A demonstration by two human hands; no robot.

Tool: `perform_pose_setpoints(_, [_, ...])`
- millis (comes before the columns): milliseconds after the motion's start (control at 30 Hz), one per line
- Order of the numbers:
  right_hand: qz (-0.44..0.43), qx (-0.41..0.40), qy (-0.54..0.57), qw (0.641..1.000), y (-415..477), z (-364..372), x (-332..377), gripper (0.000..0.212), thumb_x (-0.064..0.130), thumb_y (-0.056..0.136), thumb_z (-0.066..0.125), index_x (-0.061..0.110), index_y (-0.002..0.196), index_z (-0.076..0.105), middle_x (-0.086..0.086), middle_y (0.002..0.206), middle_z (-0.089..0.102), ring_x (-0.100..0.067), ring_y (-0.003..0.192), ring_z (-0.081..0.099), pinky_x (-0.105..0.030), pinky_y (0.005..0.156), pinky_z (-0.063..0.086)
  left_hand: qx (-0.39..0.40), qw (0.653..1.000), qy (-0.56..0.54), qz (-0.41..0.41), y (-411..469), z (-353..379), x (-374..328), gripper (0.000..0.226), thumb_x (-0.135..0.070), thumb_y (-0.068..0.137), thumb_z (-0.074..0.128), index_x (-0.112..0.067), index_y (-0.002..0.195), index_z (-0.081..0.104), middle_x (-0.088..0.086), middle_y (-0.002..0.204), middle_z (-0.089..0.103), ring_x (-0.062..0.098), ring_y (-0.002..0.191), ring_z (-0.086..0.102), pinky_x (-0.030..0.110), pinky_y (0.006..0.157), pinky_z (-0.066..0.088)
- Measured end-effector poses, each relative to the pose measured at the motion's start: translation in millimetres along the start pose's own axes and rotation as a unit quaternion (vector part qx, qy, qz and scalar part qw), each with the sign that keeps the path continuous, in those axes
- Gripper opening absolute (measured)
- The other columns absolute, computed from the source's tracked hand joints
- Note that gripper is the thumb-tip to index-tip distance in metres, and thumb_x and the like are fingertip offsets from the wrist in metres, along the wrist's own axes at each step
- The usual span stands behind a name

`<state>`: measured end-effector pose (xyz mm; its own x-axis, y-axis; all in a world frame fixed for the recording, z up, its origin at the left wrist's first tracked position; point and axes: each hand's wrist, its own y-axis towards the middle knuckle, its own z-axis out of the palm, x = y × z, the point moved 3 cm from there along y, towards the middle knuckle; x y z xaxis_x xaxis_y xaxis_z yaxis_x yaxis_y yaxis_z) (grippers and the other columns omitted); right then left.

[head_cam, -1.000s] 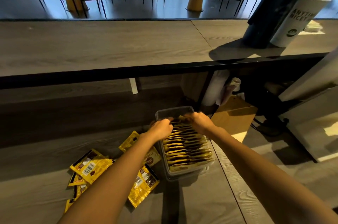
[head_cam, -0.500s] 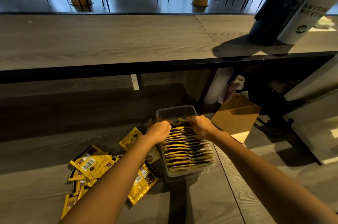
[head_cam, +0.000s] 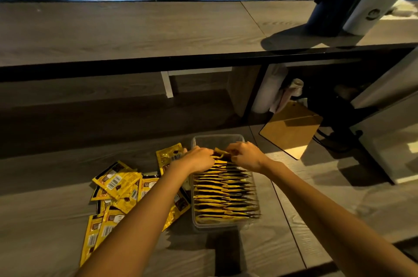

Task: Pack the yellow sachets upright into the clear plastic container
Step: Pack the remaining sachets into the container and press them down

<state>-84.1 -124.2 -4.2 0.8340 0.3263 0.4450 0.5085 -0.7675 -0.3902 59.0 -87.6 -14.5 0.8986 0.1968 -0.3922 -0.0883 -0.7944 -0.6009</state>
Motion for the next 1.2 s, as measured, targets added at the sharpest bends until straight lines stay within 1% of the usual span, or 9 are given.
perform_pose_setpoints(133, [-0.006,0.014,-0.031,0.999,4,6,-1,0.038,0.011,0.095,0.041,0.018,0.131,0.049,-0.012,0.128,0.058,-0.031,0.124,0.049,-0.051,0.11,0.031,0.005,1.0,-0.002,-0.005,0,-2,-4,0.037,-0.017,0.093,0.029,-0.015,0.122,0.053,0.013,0.139,0.047,0.03,0.134,0.035,0.06,0.112,0.005])
perform_pose_setpoints(233, [-0.011,-0.008,-0.026,1.0,5,-2,-1,0.029,0.01,0.095,0.042,0.014,0.121,0.056,-0.014,0.119,0.063,-0.034,0.117,0.054,-0.05,0.105,0.036,-0.001,1.0,-0.011,-0.018,0,-9,-6,0.032,-0.014,0.092,0.03,-0.012,0.106,0.059,0.016,0.13,0.052,0.035,0.131,0.038,0.064,0.11,0.01])
perform_pose_setpoints(300, [-0.004,-0.02,-0.025,0.999,5,-10,-1,0.026,0.01,0.095,0.043,0.012,0.116,0.057,-0.017,0.115,0.063,-0.035,0.113,0.055,-0.048,0.1,0.037,-0.001,1.0,-0.014,-0.022,-1,-14,-5,0.032,-0.016,0.092,0.032,-0.012,0.107,0.06,0.018,0.133,0.05,0.036,0.133,0.035,0.063,0.11,0.011])
perform_pose_setpoints(500, [0.013,0.068,-0.068,0.995,-1,1,0,0.03,0.016,0.098,0.033,0.014,0.122,0.053,-0.014,0.135,0.051,-0.032,0.137,0.032,-0.055,0.116,0.007,0.018,1.0,0.006,0.002,-10,-3,-7,0.039,-0.021,0.094,0.03,-0.007,0.118,0.057,0.013,0.131,0.052,0.03,0.129,0.04,0.06,0.112,0.005])
perform_pose_setpoints(667, [0.014,0.041,-0.008,0.999,-6,-3,5,0.025,0.018,0.099,0.028,0.021,0.097,0.053,-0.015,0.122,0.059,-0.028,0.129,0.041,-0.05,0.118,0.004,-0.047,0.996,-0.065,0.034,-20,-12,-1,0.038,-0.016,0.093,0.035,-0.01,0.126,0.054,0.01,0.137,0.049,0.028,0.132,0.036,0.054,0.115,0.006])
perform_pose_setpoints(800, [0.007,-0.001,0.006,1.0,-9,-4,12,0.031,0.018,0.097,0.032,0.016,0.116,0.057,-0.014,0.122,0.06,-0.027,0.128,0.042,-0.048,0.118,0.003,-0.122,0.984,-0.12,0.04,-26,-19,7,0.044,-0.012,0.09,0.04,-0.02,0.134,0.047,0.01,0.139,0.048,0.027,0.132,0.038,0.049,0.114,0.022])
perform_pose_setpoints(967, [-0.036,-0.098,-0.007,0.995,-12,-5,45,0.04,0.025,0.093,0.041,0.015,0.132,0.048,-0.008,0.137,0.051,-0.02,0.135,0.037,-0.042,0.119,-0.001,-0.258,0.95,-0.174,0.014,-51,-33,22,0.041,-0.004,0.092,0.042,-0.014,0.131,0.05,0.011,0.132,0.054,0.027,0.126,0.046,0.045,0.11,0.033])
perform_pose_setpoints(1067, [-0.113,-0.154,-0.029,0.981,-21,11,86,0.043,0.022,0.091,0.048,0.015,0.133,0.046,-0.005,0.139,0.048,-0.017,0.135,0.036,-0.036,0.119,0.004,-0.317,0.928,-0.189,-0.054,-71,-33,49,0.038,-0.009,0.094,0.04,-0.011,0.131,0.049,0.012,0.134,0.052,0.026,0.125,0.046,0.042,0.108,0.037])
perform_pose_setpoints(1200, [-0.199,-0.095,-0.066,0.973,-30,70,132,0.037,0.01,0.089,0.051,0.005,0.126,0.05,-0.014,0.131,0.052,-0.029,0.124,0.045,-0.036,0.107,0.033,-0.31,0.913,-0.182,-0.191,-98,8,101,0.043,-0.013,0.096,0.04,-0.01,0.139,0.039,0.014,0.143,0.04,0.031,0.133,0.036,0.041,0.108,0.032])
